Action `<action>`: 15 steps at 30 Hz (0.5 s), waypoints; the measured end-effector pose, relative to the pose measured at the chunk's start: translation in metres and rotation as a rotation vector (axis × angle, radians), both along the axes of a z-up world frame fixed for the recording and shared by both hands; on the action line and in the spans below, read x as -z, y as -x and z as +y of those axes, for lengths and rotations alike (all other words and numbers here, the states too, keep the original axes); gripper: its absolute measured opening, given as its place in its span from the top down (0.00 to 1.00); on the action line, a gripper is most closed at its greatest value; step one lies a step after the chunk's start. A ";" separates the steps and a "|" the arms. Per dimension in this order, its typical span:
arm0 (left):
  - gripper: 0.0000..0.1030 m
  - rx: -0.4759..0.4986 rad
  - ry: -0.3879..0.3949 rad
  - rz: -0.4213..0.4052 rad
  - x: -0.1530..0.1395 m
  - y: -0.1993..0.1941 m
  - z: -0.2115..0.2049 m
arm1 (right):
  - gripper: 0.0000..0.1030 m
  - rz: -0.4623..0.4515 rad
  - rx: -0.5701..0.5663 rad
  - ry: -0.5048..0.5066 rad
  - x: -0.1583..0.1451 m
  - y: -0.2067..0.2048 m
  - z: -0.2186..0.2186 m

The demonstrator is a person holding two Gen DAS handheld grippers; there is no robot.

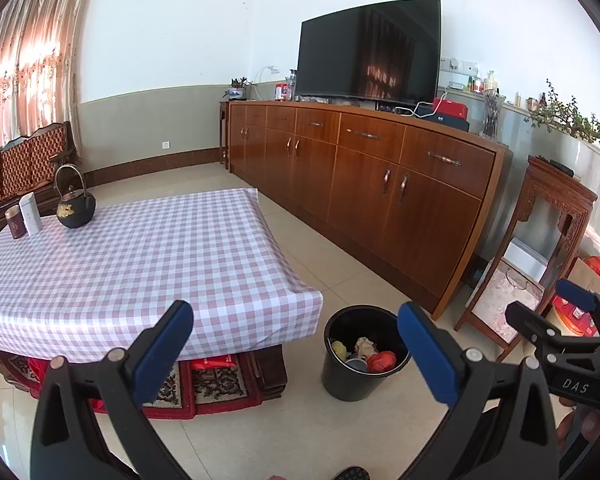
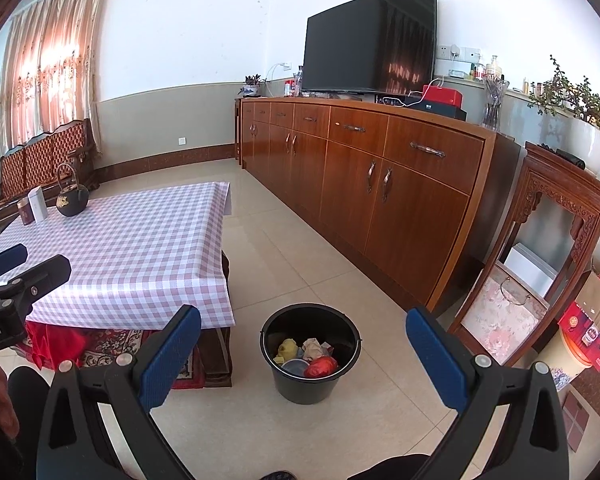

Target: Collect trash

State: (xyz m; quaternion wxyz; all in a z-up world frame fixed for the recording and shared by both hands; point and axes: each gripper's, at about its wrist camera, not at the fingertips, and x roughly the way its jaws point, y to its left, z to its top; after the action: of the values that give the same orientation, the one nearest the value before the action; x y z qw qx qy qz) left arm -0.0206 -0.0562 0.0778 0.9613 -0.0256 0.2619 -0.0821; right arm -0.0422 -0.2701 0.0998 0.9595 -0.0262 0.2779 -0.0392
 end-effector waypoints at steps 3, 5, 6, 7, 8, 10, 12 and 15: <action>0.01 -0.003 0.002 0.002 0.001 0.000 0.001 | 0.00 -0.001 -0.001 0.000 0.001 0.000 0.000; 0.01 -0.003 0.001 0.004 0.001 -0.001 0.001 | 0.00 -0.001 -0.001 -0.003 0.001 0.000 0.000; 0.01 -0.006 -0.002 0.005 0.002 -0.001 0.000 | 0.00 0.000 -0.002 -0.005 0.001 0.000 0.000; 0.01 -0.006 -0.002 0.006 0.002 0.000 0.000 | 0.00 0.000 -0.002 -0.005 0.001 0.000 0.000; 0.01 -0.005 -0.002 0.006 0.002 -0.001 0.000 | 0.00 0.001 -0.002 -0.005 0.001 0.000 0.000; 0.01 -0.005 -0.003 0.007 0.003 -0.001 0.001 | 0.00 0.002 -0.002 -0.005 0.001 -0.001 0.001; 0.01 -0.004 -0.003 0.010 0.004 -0.002 0.002 | 0.00 0.003 -0.004 -0.007 0.002 0.000 0.001; 0.01 -0.001 0.000 0.015 0.006 -0.003 0.004 | 0.00 0.004 -0.004 -0.008 0.002 0.000 0.002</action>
State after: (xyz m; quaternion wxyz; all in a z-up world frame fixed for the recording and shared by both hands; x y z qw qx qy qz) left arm -0.0174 -0.0523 0.0718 0.9593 -0.0264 0.2692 -0.0812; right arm -0.0423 -0.2686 0.0976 0.9591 -0.0228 0.2797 -0.0360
